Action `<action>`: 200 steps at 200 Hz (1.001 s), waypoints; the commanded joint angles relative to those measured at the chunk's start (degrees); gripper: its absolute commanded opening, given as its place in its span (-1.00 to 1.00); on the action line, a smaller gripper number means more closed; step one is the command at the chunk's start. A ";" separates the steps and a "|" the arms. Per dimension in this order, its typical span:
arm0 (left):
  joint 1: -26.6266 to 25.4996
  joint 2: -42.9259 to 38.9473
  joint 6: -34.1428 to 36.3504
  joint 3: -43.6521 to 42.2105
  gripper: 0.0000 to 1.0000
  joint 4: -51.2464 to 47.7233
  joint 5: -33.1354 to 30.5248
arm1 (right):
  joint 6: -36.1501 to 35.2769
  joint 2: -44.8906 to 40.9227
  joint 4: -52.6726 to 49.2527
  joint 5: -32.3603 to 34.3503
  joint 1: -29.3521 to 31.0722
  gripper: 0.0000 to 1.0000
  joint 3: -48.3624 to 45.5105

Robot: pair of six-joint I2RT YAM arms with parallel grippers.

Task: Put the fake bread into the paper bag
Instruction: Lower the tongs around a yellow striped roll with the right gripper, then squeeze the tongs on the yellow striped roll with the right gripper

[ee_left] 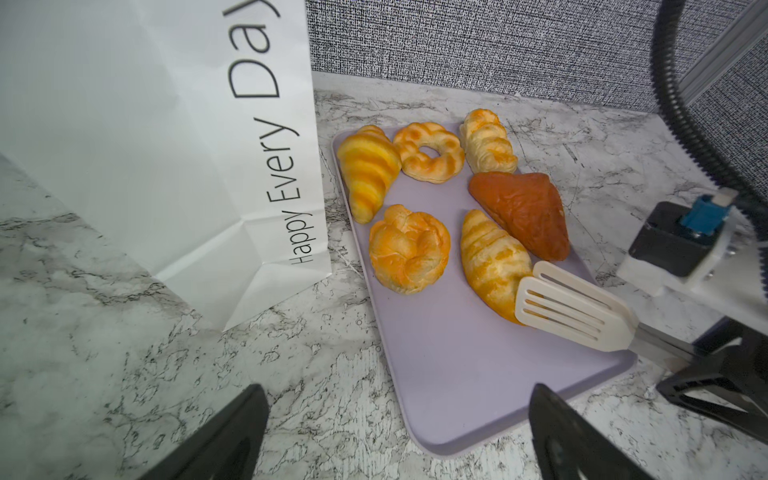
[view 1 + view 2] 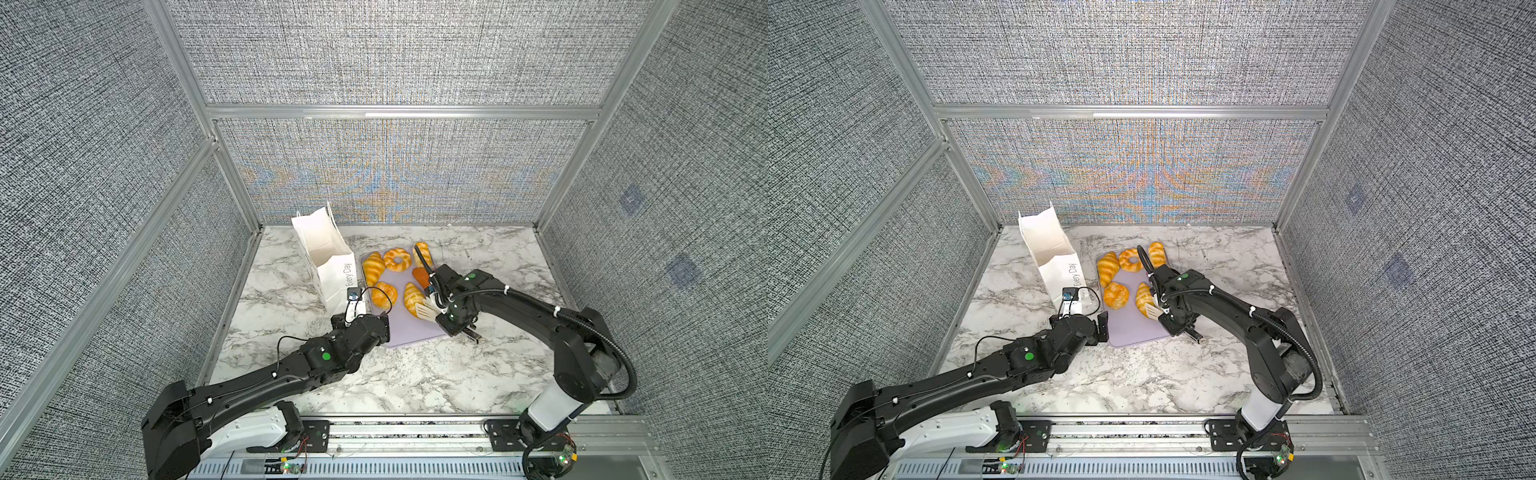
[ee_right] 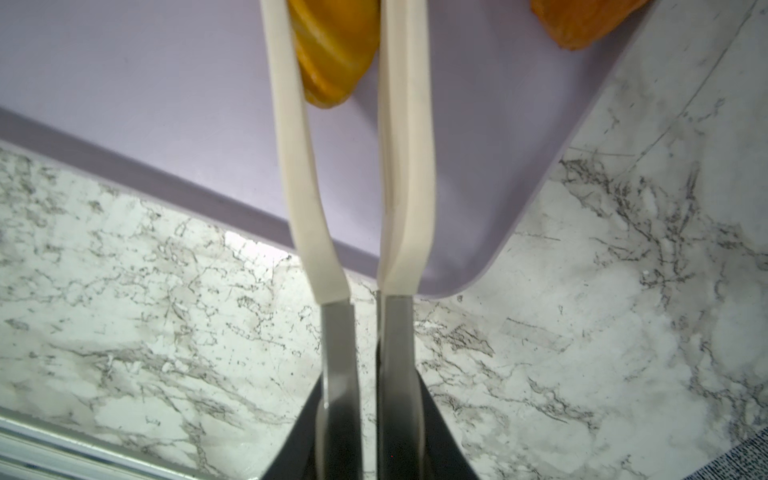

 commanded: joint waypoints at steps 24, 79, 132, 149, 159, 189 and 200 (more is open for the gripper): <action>-0.05 2.15 2.02 1.53 0.98 1.66 0.92 | 1.35 -0.48 -0.61 0.57 -0.26 -0.10 0.17; -0.05 2.99 2.17 2.03 0.98 0.97 1.20 | 9.14 -0.13 1.06 -2.37 -0.20 0.05 2.06; -0.04 2.21 1.82 1.37 0.98 0.44 1.02 | 10.74 2.87 1.34 -4.62 -0.24 0.07 4.81; -0.09 2.01 1.49 1.35 0.98 0.00 0.85 | 11.40 3.57 1.76 -5.32 -0.14 0.08 5.53; -0.08 1.91 1.33 1.29 0.98 -0.09 0.85 | 11.62 4.08 1.68 -5.32 -0.13 0.08 5.93; -0.09 1.68 1.09 1.02 0.98 -0.15 0.67 | 11.63 6.24 0.85 -4.97 -0.10 0.09 7.58; -0.09 1.73 1.02 1.02 0.98 -0.22 0.67 | 11.36 6.91 0.72 -4.75 -0.11 0.09 7.98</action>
